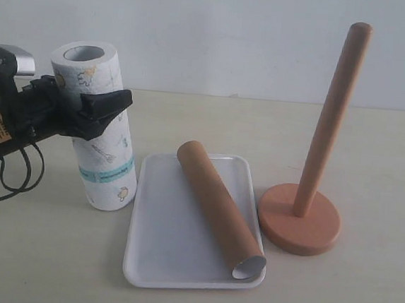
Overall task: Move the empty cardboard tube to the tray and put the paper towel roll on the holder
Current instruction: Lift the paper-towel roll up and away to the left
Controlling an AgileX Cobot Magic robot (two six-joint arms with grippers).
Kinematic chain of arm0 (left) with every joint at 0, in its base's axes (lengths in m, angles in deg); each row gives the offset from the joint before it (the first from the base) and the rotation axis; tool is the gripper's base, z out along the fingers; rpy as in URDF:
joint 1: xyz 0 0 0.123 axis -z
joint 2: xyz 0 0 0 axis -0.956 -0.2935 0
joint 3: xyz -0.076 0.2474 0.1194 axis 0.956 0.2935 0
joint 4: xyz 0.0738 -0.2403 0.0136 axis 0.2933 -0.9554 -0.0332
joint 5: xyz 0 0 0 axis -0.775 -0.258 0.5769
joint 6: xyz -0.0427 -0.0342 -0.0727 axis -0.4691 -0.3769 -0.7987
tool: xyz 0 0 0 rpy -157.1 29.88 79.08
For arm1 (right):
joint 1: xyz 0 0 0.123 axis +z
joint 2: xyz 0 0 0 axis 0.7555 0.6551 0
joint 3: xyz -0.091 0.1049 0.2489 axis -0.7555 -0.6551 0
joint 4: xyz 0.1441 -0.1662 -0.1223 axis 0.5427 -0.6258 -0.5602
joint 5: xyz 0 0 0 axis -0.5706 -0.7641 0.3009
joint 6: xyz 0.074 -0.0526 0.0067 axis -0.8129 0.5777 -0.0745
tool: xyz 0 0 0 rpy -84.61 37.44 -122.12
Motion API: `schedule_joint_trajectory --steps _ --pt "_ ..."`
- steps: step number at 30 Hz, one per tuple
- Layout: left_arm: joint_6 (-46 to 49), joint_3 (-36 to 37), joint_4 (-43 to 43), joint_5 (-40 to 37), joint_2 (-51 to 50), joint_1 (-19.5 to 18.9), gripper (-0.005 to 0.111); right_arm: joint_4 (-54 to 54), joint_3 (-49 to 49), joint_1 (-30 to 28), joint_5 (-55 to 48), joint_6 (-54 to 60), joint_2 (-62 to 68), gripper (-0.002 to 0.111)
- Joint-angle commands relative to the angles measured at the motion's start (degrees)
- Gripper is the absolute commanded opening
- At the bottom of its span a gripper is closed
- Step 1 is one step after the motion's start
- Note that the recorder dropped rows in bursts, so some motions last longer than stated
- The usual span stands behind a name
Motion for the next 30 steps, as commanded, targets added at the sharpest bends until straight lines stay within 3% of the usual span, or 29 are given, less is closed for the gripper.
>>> schedule_joint_trajectory --steps 1,6,12,18,21,24,30 --pt "-0.4 -0.1 2.1 1.3 4.3 0.2 0.004 -0.2 0.1 0.1 0.5 -0.1 -0.2 0.0" --pt "-0.8 -0.1 4.1 0.1 12.8 0.2 0.004 -0.2 0.1 0.1 0.5 -0.1 -0.2 0.0" --pt "-6.4 -1.8 4.2 -11.8 29.0 0.2 0.004 -0.2 0.1 0.1 0.5 -0.1 -0.2 0.0" --pt "-25.7 -10.8 9.5 -31.4 40.4 0.2 0.004 -0.2 0.1 0.1 0.5 -0.1 -0.2 0.0" --pt "-39.6 -16.0 20.5 -32.2 41.2 0.6 0.004 0.4 0.1 0.1 1.0 -0.1 -0.2 0.0" --pt "-48.8 -20.3 30.5 -31.1 39.8 3.0 0.004 0.4 0.1 0.1 0.6 -0.1 -0.2 0.0" --pt "-54.0 -29.3 32.9 -37.5 34.6 13.5 0.004 0.4 0.1 0.1 0.6 -0.1 -0.2 0.0"
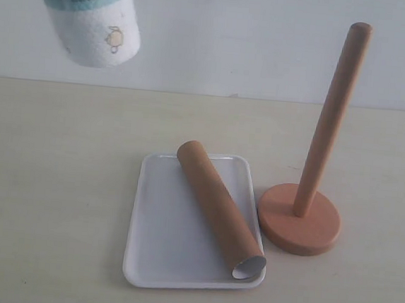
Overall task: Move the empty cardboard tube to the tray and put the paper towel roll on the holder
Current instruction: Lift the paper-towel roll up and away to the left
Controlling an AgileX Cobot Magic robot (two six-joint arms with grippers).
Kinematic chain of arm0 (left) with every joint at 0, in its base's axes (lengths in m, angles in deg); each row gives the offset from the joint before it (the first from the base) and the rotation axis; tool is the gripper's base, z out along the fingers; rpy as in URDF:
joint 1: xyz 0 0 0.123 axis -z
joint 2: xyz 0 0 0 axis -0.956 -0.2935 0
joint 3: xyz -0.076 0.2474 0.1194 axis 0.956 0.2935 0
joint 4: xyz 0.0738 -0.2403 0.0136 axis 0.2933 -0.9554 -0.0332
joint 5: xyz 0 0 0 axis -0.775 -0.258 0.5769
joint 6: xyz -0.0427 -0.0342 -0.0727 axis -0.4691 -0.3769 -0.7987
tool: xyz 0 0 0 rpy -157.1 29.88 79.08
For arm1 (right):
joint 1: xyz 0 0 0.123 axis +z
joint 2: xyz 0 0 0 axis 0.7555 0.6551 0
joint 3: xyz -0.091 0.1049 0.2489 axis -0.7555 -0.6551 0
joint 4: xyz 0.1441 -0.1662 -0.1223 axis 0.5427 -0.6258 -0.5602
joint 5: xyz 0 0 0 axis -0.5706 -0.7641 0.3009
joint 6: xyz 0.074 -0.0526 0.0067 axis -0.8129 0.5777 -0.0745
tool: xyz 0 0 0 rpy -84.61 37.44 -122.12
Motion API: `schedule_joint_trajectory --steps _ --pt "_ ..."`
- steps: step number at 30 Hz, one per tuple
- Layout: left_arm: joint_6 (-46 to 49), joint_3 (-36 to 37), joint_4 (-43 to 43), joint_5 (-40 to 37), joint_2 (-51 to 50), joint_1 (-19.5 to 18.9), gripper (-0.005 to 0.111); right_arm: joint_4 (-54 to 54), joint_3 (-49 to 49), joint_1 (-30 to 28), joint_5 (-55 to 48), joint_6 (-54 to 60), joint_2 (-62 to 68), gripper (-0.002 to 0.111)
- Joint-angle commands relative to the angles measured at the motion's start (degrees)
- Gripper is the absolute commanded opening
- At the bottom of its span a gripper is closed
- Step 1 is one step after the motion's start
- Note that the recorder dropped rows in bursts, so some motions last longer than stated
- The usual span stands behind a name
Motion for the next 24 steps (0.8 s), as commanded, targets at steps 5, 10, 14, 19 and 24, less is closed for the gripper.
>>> schedule_joint_trajectory --steps 5,10,14,19,24 --pt "-3.5 -15.0 1.8 -14.2 -8.3 17.5 0.004 0.3 0.1 0.1 0.4 -0.1 -0.2 0.0" --pt "-3.5 -24.6 4.0 -19.8 -14.5 24.6 0.004 0.3 0.1 0.1 0.4 -0.1 -0.2 0.0" --pt "-5.6 -32.5 3.7 -20.5 -19.1 28.1 0.004 0.3 0.1 0.1 0.4 -0.1 -0.2 0.0" --pt "-9.2 -41.3 4.3 -21.7 -23.3 31.0 0.004 0.3 0.1 0.1 0.4 -0.1 -0.2 0.0" --pt "-13.6 -47.4 10.8 -26.4 -26.8 34.2 0.004 0.3 0.1 0.1 0.4 -0.1 -0.2 0.0"
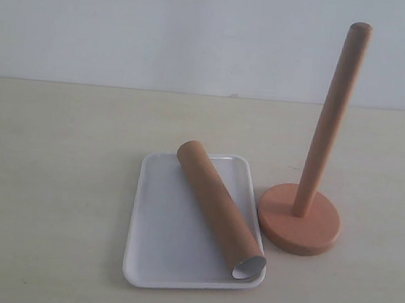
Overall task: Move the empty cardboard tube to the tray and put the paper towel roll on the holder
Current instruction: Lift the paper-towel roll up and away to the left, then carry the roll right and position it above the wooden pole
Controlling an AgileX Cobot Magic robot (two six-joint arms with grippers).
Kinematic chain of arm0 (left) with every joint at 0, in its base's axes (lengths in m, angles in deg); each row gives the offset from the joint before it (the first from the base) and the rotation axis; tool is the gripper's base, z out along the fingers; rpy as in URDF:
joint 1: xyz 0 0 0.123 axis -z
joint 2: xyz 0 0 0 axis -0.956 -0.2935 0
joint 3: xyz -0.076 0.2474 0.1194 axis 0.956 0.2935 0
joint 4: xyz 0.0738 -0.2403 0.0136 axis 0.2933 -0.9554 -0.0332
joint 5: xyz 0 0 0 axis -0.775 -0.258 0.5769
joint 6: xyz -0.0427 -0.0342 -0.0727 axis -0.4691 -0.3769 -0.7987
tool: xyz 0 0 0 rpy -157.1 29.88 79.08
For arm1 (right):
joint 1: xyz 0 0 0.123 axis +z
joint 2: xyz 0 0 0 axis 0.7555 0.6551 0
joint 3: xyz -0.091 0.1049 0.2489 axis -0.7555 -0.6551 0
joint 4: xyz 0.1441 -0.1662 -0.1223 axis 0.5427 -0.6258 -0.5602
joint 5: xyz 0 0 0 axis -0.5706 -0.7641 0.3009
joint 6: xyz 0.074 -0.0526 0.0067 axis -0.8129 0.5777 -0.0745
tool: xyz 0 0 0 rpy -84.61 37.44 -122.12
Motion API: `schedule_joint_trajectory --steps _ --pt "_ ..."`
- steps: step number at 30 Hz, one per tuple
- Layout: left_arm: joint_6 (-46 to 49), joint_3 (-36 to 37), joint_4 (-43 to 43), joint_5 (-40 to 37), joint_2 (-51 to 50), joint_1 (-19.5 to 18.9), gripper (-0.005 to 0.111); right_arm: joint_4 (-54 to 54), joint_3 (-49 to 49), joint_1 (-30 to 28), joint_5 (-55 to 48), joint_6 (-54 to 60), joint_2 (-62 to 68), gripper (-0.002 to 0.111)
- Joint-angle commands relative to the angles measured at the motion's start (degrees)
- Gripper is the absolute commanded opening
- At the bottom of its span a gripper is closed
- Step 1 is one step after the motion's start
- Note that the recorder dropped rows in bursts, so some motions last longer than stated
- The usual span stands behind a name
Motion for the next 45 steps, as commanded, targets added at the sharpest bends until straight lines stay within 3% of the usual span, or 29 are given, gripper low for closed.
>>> schedule_joint_trajectory --steps 1,11,13,23,31,45 --pt "-5.0 -5.3 5.5 -2.9 -2.6 2.7 0.004 0.1 0.1 0.1 0.4 -0.1 -0.2 0.0" --pt "-23.2 -10.9 22.9 -2.8 -8.4 3.3 0.004 0.1 0.1 0.1 0.4 -0.1 -0.2 0.0" --pt "-26.4 -10.9 22.9 -2.6 -9.2 3.3 0.004 0.1 0.1 0.1 0.4 -0.1 -0.2 0.0" --pt "-26.7 -10.8 22.9 -2.3 -10.7 2.5 0.004 0.1 0.1 0.1 0.4 -0.1 -0.2 0.0" --pt "-28.2 -9.0 22.9 2.5 -10.7 0.0 0.004 0.1 0.1 0.1 0.4 -0.1 -0.2 0.0" --pt "-26.4 -8.4 22.9 3.2 -14.0 0.0 0.004 0.1 0.1 0.1 0.4 -0.1 -0.2 0.0"
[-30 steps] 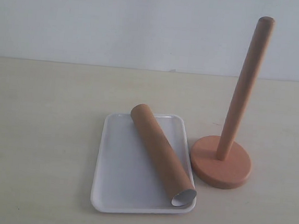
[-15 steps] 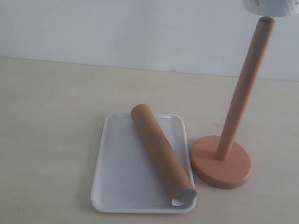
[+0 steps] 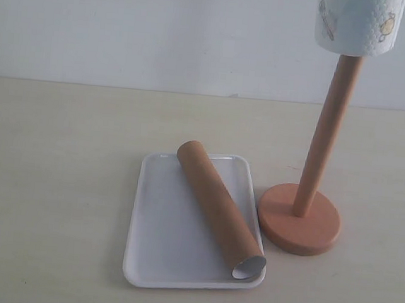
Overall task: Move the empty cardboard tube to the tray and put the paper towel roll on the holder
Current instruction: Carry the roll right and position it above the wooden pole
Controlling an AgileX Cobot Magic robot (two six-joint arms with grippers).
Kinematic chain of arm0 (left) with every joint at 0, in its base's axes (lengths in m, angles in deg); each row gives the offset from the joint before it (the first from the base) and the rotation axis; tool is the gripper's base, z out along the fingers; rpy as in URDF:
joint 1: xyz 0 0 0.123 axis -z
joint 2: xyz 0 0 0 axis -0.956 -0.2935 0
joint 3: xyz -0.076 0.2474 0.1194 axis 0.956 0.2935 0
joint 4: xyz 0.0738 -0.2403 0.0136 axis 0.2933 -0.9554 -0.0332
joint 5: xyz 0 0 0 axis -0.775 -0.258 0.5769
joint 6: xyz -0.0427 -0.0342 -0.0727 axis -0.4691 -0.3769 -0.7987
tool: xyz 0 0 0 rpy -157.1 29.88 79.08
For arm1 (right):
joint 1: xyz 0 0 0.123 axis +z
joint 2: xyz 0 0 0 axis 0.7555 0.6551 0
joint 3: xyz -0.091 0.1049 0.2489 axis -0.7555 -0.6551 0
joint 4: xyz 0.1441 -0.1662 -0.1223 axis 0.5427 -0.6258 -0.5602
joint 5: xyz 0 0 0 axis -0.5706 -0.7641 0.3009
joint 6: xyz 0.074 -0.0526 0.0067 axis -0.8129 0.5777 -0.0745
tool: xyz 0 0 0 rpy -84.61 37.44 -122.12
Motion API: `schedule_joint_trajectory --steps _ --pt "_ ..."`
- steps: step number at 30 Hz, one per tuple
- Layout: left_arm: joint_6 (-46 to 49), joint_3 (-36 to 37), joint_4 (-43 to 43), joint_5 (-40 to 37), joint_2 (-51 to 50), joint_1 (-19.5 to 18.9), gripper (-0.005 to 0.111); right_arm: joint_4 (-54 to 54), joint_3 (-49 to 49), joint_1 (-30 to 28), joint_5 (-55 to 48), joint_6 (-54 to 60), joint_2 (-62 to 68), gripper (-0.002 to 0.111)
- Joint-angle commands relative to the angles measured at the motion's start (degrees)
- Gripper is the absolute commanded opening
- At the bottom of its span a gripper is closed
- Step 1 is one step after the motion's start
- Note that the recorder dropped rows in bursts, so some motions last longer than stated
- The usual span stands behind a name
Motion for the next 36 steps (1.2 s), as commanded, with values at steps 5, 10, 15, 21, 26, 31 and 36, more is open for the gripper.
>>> schedule_joint_trajectory --steps 5,10,15,21,26,31,36 --pt "1.1 0.9 -0.3 1.4 -1.6 -0.1 0.004 0.1 0.1 0.1 0.4 -0.1 -0.2 0.0" --pt "3.2 5.4 -0.3 1.0 -1.6 -0.7 0.004 0.1 0.1 0.1 0.3 -0.1 -0.2 0.0" --pt "8.0 7.5 -0.3 1.7 -1.6 -1.1 0.004 -0.2 0.1 0.1 0.2 -0.1 -0.2 0.0" --pt "12.4 8.3 -0.3 1.8 -2.3 -1.1 0.004 -0.2 0.1 0.1 0.2 -0.1 -0.2 0.0" --pt "18.4 8.3 -7.6 2.9 -3.1 -1.1 0.004 -0.2 0.1 0.1 0.2 -0.1 -0.2 0.0" --pt "26.6 8.3 -17.5 7.3 -3.9 -1.1 0.004 -0.2 0.1 0.1 0.2 -0.1 -0.2 0.0" --pt "29.1 8.3 -20.4 8.2 -4.6 -1.1 0.004 -0.2 0.1 0.1 0.2 -0.1 -0.2 0.0"
